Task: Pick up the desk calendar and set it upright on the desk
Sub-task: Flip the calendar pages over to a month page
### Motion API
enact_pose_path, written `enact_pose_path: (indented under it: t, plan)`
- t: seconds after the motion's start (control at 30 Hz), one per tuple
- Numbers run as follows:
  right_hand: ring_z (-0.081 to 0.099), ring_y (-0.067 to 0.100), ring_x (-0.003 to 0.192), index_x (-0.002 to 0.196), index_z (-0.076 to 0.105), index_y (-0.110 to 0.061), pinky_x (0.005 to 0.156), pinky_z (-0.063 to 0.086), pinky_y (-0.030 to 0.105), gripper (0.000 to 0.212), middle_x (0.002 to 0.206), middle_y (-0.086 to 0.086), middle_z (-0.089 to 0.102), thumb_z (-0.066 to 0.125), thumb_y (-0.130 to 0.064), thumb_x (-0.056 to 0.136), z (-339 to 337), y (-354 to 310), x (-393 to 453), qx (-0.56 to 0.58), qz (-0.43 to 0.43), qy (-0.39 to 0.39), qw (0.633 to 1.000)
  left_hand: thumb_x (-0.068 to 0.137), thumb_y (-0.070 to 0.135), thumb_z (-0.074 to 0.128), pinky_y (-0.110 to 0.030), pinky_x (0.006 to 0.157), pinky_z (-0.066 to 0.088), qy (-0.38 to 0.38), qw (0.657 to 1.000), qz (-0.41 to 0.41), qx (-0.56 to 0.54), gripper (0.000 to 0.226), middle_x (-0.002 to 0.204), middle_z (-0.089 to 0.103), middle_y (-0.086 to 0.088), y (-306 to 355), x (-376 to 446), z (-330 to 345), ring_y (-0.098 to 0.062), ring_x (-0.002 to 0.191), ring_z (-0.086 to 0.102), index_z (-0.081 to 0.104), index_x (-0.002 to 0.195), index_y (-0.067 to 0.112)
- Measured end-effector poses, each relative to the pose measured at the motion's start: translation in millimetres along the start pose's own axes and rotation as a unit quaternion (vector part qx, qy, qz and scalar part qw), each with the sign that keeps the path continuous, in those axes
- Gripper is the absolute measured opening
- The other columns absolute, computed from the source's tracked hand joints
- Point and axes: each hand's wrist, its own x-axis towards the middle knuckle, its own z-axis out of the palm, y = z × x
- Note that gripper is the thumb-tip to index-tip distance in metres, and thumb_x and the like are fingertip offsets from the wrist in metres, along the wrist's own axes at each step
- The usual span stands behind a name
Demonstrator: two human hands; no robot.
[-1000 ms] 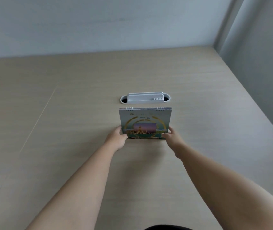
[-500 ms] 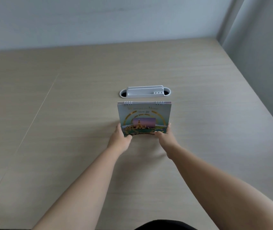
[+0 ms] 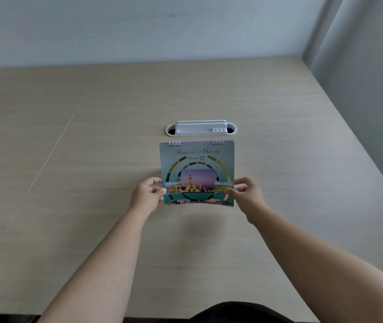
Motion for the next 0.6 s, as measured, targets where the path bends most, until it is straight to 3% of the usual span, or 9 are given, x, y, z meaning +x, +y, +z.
enact_pose_path:
  t: [0.1, 0.33, 0.53, 0.6]
  plan:
    - [0.042, 0.015, 0.049, 0.079, 0.055, -0.019, 0.045, 0.034, 0.025, 0.023, 0.067, 0.005, 0.056, 0.078, -0.023, 0.075, -7.6, 2.4, 0.7, 0.002, -0.016, 0.015, 1.0, 0.081, 0.005, 0.07, -0.033, 0.072, 0.057, -0.024, 1.0, 0.003, -0.02, 0.028, 0.082, 0.071, -0.006, 1.8, -0.4, -6.8, -0.016, 0.066, 0.062, 0.064, 0.108, 0.013]
    - [0.045, 0.013, 0.054, 0.068, 0.056, -0.015, 0.046, 0.039, 0.023, 0.023, 0.068, 0.006, 0.057, 0.078, -0.014, 0.075, -8.5, -2.8, -7.8, 0.053, -0.004, 0.012, 0.998, 0.079, 0.0, 0.071, -0.024, 0.06, 0.054, -0.042, 0.998, 0.016, -0.033, 0.025, 0.076, 0.07, -0.008, 6.7, -2.6, -12.8, -0.014, 0.064, 0.062, 0.062, 0.087, 0.021]
    - [0.044, 0.018, 0.064, 0.063, 0.051, -0.017, 0.053, 0.039, 0.024, 0.027, 0.075, 0.011, 0.057, 0.074, -0.013, 0.077, -9.3, -6.9, -15.3, 0.049, 0.02, -0.029, 0.998, 0.079, 0.0, 0.071, -0.026, 0.061, 0.055, -0.047, 0.998, 0.007, -0.043, 0.023, 0.079, 0.07, -0.009, 5.6, -3.2, -14.2, -0.016, 0.069, 0.064, 0.062, 0.094, 0.016]
    - [0.041, 0.015, 0.056, 0.063, 0.051, -0.017, 0.048, 0.036, 0.022, 0.026, 0.073, 0.011, 0.057, 0.072, -0.013, 0.078, -8.0, -7.9, -19.2, 0.042, 0.012, -0.029, 0.999, 0.079, -0.001, 0.071, -0.025, 0.061, 0.056, -0.055, 0.997, 0.002, -0.052, 0.026, 0.081, 0.07, -0.01, 5.7, -3.0, -15.3, -0.016, 0.071, 0.065, 0.063, 0.1, 0.013]
